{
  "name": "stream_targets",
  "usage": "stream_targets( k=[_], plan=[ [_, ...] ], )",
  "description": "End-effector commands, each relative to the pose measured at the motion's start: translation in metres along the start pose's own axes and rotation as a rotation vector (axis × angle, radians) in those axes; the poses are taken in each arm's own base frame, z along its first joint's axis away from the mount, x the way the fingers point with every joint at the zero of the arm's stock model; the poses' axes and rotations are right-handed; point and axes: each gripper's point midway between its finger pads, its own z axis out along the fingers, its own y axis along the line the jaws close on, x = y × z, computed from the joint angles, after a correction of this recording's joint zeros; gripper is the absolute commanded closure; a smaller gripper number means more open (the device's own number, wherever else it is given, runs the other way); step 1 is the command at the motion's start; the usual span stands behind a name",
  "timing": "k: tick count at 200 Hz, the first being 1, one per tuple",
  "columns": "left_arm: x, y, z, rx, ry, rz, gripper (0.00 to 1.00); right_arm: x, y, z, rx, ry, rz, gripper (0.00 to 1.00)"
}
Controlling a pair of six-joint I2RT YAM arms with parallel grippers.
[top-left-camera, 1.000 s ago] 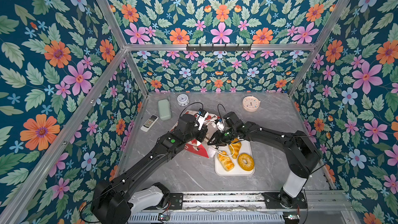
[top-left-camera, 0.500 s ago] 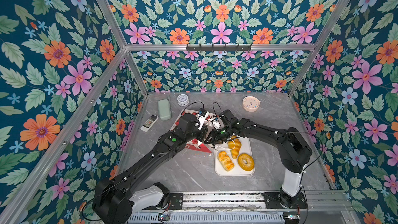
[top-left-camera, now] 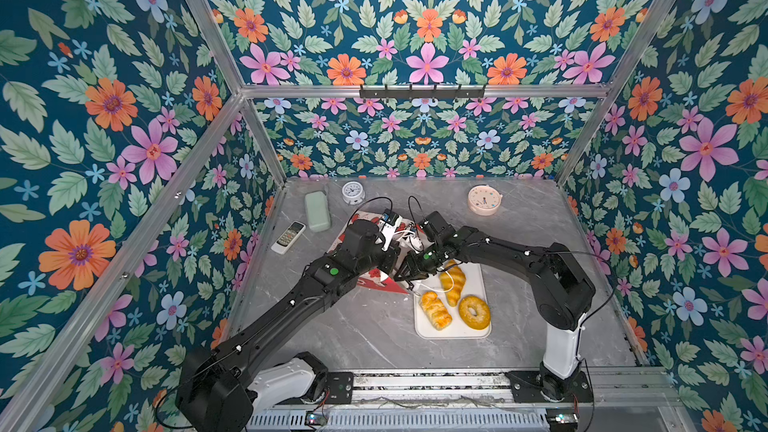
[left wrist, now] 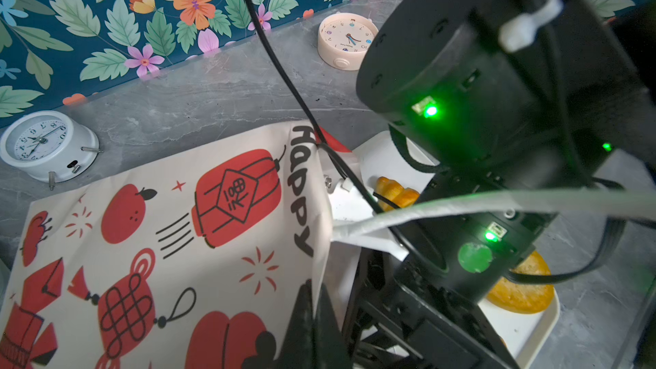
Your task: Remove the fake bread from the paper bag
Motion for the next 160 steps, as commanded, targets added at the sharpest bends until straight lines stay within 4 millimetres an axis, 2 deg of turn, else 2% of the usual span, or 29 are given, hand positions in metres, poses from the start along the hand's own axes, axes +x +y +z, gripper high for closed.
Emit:
stream_targets(
  k=[1,111,160],
  plan=[
    [-0.006,-0.011,-0.002,0.054,-0.031,-0.001,1.00,-0.007,-0.001,-0.001,0.015,-0.043,-0.004,1.00],
    [-0.009,0.000,-0.003,-0.008,-0.054,-0.028,1.00,0.008,0.008,-0.028,0.040,-0.109,-0.020,1.00],
    [-0.008,0.006,0.004,-0.040,-0.035,-0.035,1.00,0.013,0.015,-0.039,0.030,-0.136,-0.028,1.00]
  ],
)
